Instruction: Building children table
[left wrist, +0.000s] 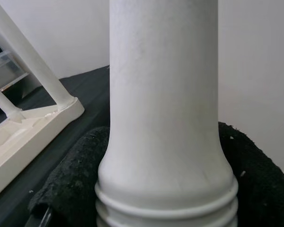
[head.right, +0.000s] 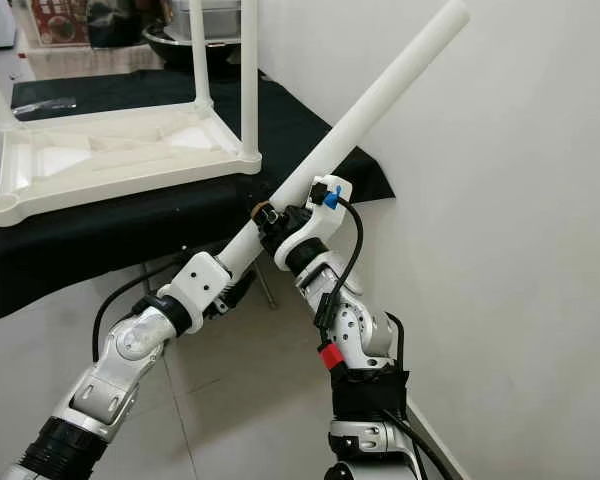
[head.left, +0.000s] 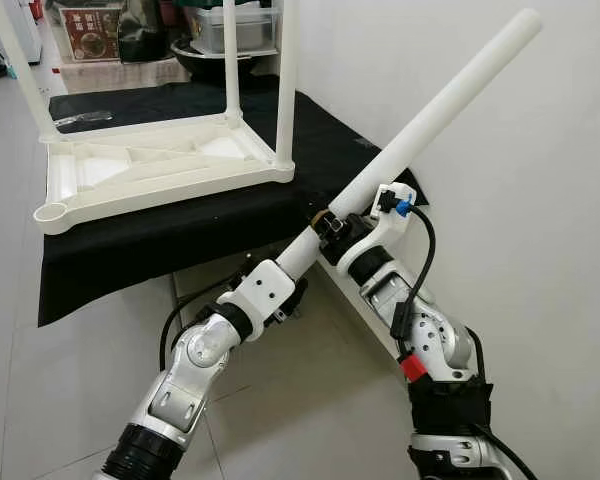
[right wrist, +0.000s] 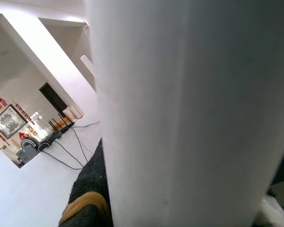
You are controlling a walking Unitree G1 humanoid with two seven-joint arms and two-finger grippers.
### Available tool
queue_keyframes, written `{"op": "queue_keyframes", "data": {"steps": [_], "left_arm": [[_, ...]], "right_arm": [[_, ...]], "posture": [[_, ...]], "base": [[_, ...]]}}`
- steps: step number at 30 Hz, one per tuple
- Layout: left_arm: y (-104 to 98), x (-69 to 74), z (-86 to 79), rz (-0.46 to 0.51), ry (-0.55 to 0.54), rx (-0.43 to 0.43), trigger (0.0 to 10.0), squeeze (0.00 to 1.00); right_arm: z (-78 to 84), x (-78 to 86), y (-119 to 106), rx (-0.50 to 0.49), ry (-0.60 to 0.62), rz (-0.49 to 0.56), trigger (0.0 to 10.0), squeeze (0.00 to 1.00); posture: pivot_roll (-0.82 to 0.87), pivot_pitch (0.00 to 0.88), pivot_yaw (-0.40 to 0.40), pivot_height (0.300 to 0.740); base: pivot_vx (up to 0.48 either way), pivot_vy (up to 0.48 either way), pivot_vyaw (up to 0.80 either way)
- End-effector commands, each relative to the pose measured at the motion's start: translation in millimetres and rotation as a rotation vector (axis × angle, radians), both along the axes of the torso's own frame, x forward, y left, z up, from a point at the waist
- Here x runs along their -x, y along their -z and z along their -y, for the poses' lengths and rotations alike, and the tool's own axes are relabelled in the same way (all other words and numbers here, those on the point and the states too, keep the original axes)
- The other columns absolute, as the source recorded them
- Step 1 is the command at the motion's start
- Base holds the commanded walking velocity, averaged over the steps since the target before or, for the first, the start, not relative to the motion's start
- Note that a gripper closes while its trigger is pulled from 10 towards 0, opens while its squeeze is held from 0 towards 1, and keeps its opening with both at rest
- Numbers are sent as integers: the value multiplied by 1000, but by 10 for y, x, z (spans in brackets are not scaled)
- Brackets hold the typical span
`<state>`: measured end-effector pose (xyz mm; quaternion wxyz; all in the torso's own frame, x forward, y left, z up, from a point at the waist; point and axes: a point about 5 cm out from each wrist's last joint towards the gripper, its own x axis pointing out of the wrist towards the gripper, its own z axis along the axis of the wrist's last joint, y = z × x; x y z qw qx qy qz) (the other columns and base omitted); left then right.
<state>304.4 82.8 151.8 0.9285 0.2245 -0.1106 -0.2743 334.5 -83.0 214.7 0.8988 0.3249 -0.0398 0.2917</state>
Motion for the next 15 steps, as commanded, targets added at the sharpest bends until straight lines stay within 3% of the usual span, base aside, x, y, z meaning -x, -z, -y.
{"op": "queue_keyframes", "data": {"steps": [1,10,12,14,15], "left_arm": [[-54,31,79,38,51,-15,10000,0],[-35,20,74,20,45,-13,10000,0],[39,22,54,-44,45,-18,10000,0],[56,16,33,-49,32,-26,10000,0],[67,6,6,-55,14,-21,10000,75]], "right_arm": [[-68,27,-24,4,-35,12,0,0],[-74,11,-29,4,-29,13,0,0],[-74,13,-28,5,-26,16,0,0],[-73,13,-29,3,-25,15,0,0],[-71,14,-32,2,-25,17,0,0]], "posture": [[60,0,-91,740],[59,0,-90,740],[61,0,-93,740],[61,0,-91,740],[59,0,-87,740]], "base": [[0,0,0],[0,0,0],[0,0,0],[0,0,0],[0,0,0]]}}
